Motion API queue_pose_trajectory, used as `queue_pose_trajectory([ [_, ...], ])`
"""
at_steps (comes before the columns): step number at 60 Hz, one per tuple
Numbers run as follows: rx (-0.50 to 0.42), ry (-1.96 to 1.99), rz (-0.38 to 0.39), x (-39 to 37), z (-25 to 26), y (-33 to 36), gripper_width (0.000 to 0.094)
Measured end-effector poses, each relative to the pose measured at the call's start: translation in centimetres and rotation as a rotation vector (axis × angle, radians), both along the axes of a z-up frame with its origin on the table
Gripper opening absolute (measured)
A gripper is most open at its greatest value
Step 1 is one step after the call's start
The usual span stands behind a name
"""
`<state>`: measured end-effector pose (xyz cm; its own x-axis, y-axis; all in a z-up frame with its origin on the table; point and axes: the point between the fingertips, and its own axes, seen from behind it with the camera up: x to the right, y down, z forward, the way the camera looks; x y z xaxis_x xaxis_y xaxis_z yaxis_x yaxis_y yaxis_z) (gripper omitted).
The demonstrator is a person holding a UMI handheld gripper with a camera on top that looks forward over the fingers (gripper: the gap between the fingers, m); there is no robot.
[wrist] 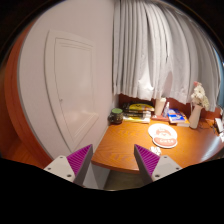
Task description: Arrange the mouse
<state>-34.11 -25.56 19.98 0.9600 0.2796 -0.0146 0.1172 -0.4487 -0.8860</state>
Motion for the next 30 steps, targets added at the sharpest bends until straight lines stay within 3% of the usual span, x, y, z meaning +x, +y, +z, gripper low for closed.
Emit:
queue_pose_trajectory([
  [7, -0.042, -0.021, 0.006, 1.8, -3.1, -0.9, 0.0825],
  [11, -0.08, -0.033, -0.01, 4.4, -7.4, -1.1, 0.0822],
  [30, -0.249, -0.125, -0.188, 19.3, -18.7, 0.9, 0.0818],
])
